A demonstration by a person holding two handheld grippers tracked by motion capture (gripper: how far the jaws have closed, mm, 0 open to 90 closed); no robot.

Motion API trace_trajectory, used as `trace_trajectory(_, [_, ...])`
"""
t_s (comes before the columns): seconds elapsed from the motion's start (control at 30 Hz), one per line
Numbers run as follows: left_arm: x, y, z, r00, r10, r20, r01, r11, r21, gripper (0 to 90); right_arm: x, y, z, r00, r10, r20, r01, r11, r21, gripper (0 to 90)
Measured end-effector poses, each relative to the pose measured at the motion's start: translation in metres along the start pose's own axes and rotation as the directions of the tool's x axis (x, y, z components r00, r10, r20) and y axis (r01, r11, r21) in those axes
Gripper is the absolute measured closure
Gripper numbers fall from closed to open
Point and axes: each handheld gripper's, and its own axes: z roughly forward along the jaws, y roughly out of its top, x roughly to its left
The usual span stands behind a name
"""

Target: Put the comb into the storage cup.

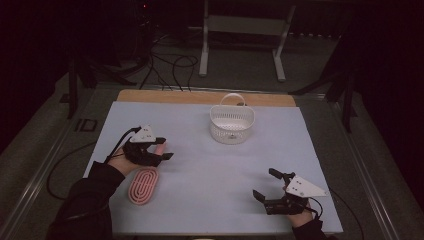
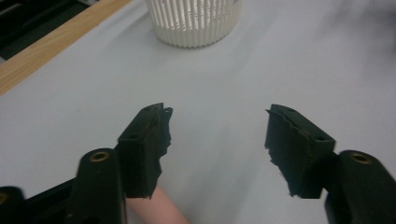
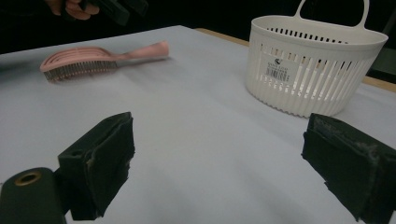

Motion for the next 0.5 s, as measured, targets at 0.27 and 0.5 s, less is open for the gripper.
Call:
trace_trajectory(0.27, [0.002, -0.003, 0.01, 0.9999, 0.004, 0.01, -0.005, 0.9989, 0.048, 58.0, 0.0, -0.001, 0.0, 1.0, 0.005, -0.001, -0.005, 1.0, 0.003, 8.9])
trace_trajectory(0.5, [0.003, -0.004, 0.018, 0.9998, 0.013, 0.016, -0.015, 0.9954, 0.095, 70.9, 0.0, -0.001, 0.001, 1.0, 0.006, -0.003, -0.006, 1.0, 0.005, 8.9])
